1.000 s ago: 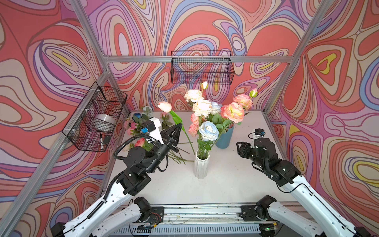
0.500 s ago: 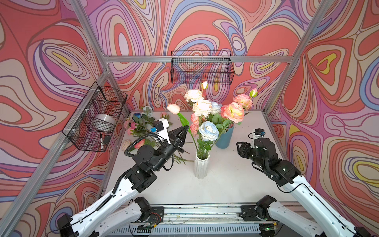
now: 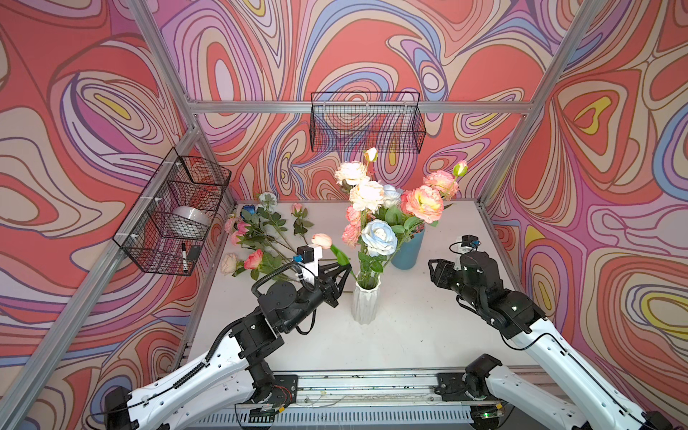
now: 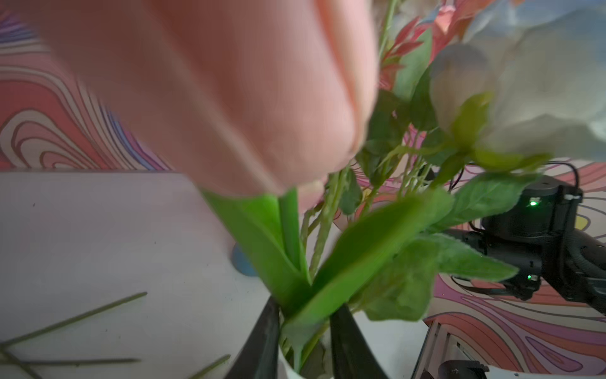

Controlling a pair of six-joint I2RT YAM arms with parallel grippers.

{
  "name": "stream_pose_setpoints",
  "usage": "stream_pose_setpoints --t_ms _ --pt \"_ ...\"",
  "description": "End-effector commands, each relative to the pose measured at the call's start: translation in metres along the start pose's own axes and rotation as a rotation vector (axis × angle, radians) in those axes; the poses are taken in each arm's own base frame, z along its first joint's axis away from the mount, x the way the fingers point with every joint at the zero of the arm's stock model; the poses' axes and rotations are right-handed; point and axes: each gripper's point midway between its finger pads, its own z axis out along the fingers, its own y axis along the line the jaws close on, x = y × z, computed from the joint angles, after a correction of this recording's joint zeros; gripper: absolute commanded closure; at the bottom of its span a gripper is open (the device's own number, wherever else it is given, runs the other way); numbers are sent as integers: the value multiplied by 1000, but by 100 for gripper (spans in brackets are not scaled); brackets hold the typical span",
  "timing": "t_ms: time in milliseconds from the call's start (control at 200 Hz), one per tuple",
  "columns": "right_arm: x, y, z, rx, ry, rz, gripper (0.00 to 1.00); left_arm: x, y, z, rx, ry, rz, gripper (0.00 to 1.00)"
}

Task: Arrange flowers in a vase
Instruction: Place the flower in the vase.

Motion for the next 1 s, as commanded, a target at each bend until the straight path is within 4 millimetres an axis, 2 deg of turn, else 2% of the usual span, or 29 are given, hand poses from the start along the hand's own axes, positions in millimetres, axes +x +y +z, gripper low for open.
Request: stream_pose_setpoints --t_ms 0,185,290,421,536,641,776,811,841,941,996 --pt "6 -2 2 -3 16 10 41 -9 7 -13 -46 -30 -46 42" --pt "11 1 4 -29 27 19 30 -30 -1 -26 -28 -74 -33 28" --pt "14 7 3 -70 37 9 21 -51 -14 -34 13 -120 -24 24" --pt "20 24 0 -177 58 -25 15 -80 -24 -53 37 -206 6 18" --pt "36 39 -3 -302 87 -40 14 -95 -13 -71 -30 -270 37 10" --pt "53 49 -7 -412 104 -25 13 -90 13 -83 -145 -284 26 9" --pt "69 62 -14 -519 100 -23 9 -69 44 -92 -266 -262 4 9" --pt "72 68 -15 -542 98 -38 9 -63 51 -94 -296 -255 -9 9" --pt "74 75 -17 -565 96 -58 2 -57 58 -95 -325 -244 -23 9" --pt "84 99 -21 -601 81 -151 2 -40 77 -95 -410 -206 -62 9" --pt "89 111 -26 -617 64 -206 2 -33 81 -93 -426 -189 -70 9"
